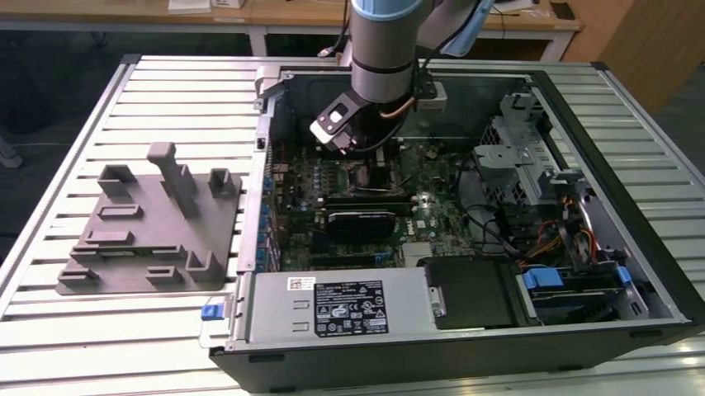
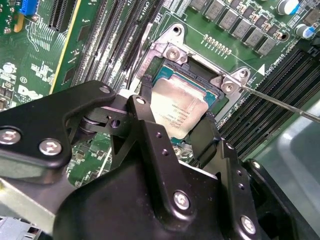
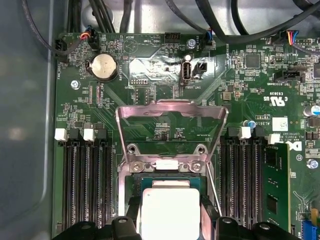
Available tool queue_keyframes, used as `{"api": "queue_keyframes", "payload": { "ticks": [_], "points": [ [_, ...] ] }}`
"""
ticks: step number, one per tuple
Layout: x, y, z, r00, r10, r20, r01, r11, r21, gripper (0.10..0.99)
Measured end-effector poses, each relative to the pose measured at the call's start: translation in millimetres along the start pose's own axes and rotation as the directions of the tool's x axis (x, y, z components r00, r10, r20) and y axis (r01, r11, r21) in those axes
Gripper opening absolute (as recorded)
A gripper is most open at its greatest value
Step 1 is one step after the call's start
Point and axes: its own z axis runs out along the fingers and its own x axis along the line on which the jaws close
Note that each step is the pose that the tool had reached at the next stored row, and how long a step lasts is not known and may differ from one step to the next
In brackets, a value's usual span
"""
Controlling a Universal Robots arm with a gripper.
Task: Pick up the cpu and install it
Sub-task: 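Place the cpu into insertion slot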
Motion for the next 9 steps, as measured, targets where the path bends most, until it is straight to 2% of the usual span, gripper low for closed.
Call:
{"api": "queue_keyframes", "payload": {
  "ticks": [9],
  "points": [
    [-0.1, -0.2, 2.1, 1.0, 0.0, 0.0001, 0.0, 1.0, 0.0, 0.541]
  ]
}}
